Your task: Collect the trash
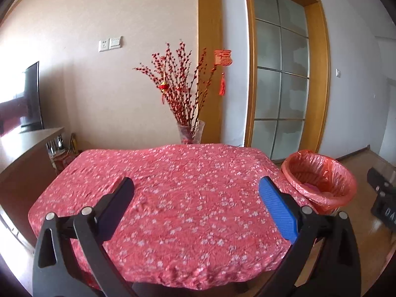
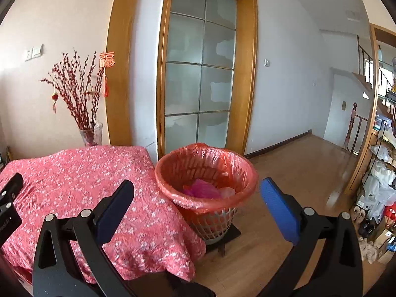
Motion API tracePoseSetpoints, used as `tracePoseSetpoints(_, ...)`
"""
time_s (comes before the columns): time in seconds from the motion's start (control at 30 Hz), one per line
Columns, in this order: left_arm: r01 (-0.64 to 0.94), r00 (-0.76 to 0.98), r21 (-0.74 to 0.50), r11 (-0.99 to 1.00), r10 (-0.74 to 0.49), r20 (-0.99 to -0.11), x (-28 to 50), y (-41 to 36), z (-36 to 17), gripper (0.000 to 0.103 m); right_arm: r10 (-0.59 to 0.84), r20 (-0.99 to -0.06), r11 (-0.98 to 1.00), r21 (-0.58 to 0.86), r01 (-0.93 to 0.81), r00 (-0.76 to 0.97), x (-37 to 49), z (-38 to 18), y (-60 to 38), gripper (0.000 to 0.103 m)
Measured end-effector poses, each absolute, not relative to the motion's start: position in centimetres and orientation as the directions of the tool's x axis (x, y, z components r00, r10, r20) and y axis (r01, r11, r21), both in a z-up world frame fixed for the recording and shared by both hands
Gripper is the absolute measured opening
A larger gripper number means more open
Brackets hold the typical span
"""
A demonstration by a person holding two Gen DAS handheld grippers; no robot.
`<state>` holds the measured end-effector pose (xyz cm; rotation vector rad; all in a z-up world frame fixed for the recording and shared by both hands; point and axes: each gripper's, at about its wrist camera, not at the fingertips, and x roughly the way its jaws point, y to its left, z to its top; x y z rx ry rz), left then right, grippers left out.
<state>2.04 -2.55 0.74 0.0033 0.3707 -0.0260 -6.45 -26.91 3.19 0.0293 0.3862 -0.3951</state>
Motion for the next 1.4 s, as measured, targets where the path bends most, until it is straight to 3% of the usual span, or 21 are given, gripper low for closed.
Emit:
tracePoseSetpoints(0.7, 0.006, 0.901, -0.027, 1.0, -0.017, -0.433, 0.1, -2.4, -0.5, 0.098, -0.362, -0.434, 0.92, -0.024, 0.391, 0.825, -8.4, 1.6, -27.1, 0.101)
tracePoseSetpoints(1.4, -0.012, 0.907, -0.011, 1.0, 0.006, -0.421, -0.3, -2.6, -0.2, 0.098, -0.354, -0.44, 0.923, -0.022, 0.384, 0.825, -8.6, 1.4, -27.1, 0.101)
